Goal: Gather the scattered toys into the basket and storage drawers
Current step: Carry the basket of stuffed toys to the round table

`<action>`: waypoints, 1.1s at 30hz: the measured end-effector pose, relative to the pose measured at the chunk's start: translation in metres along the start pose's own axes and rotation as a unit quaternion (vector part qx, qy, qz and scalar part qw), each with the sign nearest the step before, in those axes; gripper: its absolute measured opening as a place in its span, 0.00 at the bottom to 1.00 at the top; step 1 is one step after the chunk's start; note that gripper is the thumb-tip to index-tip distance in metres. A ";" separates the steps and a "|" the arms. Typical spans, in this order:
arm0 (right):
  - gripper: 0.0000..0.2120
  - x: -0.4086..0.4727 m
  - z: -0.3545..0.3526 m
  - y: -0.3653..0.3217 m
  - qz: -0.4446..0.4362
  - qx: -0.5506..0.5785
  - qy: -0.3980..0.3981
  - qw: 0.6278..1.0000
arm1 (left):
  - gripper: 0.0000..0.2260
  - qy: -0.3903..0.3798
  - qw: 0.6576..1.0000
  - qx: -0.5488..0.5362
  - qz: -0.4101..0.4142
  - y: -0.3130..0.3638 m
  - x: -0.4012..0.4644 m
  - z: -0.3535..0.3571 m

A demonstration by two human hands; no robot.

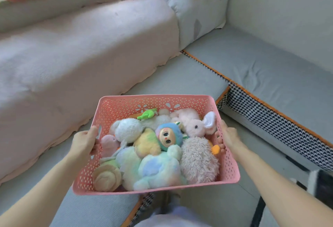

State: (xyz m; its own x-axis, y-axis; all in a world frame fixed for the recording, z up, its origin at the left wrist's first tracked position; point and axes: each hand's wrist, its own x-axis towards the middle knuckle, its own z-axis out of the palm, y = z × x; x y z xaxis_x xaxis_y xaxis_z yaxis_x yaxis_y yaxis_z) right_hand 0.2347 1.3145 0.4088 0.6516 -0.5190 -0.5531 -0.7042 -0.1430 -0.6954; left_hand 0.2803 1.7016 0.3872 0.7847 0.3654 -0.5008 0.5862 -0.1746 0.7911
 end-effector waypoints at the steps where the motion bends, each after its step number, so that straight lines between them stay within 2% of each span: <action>1: 0.28 -0.003 -0.011 0.001 -0.009 0.005 0.018 1.000 | 0.15 -0.016 1.000 0.003 0.018 0.010 0.000 0.007; 6: 0.27 -0.014 -0.057 0.008 -0.026 0.038 0.080 0.996 | 0.15 -0.075 0.992 0.028 0.099 0.057 -0.005 0.047; 12: 0.26 -0.001 -0.108 0.025 -0.026 0.090 0.128 0.987 | 0.16 -0.119 0.980 0.050 0.150 0.106 -0.015 0.113; 22: 0.28 0.099 -0.224 0.044 0.009 0.119 0.172 0.978 | 0.18 -0.163 0.971 0.084 0.155 0.176 -0.029 0.293; 33: 0.26 0.190 -0.361 0.042 0.028 0.151 0.239 0.959 | 0.15 -0.218 0.953 0.122 0.171 0.249 -0.058 0.487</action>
State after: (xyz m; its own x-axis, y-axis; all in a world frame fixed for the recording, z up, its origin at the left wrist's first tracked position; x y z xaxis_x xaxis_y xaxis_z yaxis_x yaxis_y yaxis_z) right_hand 0.2267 0.9053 0.4401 0.3609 -0.8557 -0.3709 -0.5735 0.1100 -0.8118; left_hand 0.4790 1.1914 0.4424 0.9165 -0.1554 -0.3686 0.2693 -0.4416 0.8559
